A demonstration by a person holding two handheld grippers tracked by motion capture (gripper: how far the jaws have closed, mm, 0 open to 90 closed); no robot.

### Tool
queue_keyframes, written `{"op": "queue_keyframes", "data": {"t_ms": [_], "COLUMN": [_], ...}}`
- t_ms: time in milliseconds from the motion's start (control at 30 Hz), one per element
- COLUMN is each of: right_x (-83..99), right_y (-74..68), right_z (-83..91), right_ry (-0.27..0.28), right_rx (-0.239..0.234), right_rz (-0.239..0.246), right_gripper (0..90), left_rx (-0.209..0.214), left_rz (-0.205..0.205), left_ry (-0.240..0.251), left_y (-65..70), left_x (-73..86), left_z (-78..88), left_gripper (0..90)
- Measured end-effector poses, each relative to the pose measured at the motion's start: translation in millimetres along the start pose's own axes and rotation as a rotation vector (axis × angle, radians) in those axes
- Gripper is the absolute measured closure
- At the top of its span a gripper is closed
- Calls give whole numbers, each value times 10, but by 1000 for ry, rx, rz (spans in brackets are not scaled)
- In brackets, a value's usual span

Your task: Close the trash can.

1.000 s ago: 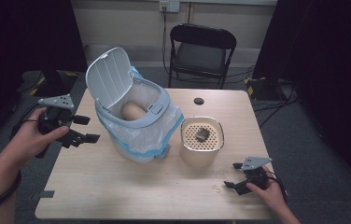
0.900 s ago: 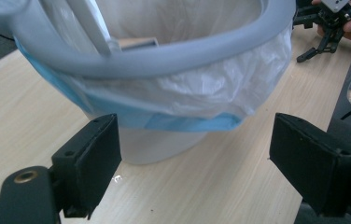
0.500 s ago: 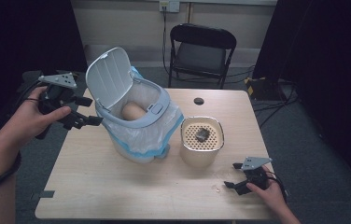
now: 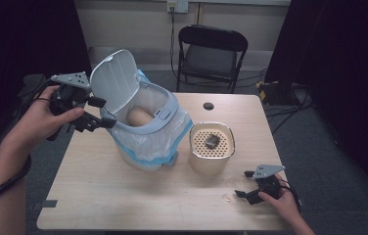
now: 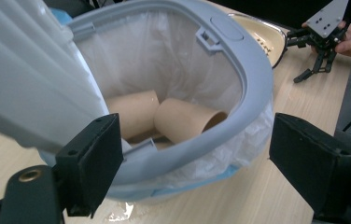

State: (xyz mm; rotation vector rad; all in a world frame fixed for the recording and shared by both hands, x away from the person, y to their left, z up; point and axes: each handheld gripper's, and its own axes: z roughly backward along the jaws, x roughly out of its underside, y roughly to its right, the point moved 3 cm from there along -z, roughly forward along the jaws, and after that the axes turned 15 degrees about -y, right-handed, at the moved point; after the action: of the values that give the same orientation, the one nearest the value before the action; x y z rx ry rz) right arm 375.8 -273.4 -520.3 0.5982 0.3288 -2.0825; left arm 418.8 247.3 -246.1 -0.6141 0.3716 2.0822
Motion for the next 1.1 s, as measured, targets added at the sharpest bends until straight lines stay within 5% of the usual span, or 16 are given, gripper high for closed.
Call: {"op": "queue_keyframes", "data": {"t_ms": [200,400,800,1100], "right_x": [0,0,0,2], "right_y": [0,0,-1,-7], "right_z": [0,0,0,1], "right_ry": [0,0,0,0], "right_rx": [0,0,0,0], "right_rz": [0,0,0,-3], "right_gripper": [136,136,136,136], "left_rx": [-3,-26,-55,11], "left_rz": [55,84,44,-45], "left_ry": [-28,7,52,18], "left_y": [-100,-205,-226,10], "left_x": [154,155,-61,-272], "left_z": [6,17,45,-85], "left_gripper": [163,162,154,156]}}
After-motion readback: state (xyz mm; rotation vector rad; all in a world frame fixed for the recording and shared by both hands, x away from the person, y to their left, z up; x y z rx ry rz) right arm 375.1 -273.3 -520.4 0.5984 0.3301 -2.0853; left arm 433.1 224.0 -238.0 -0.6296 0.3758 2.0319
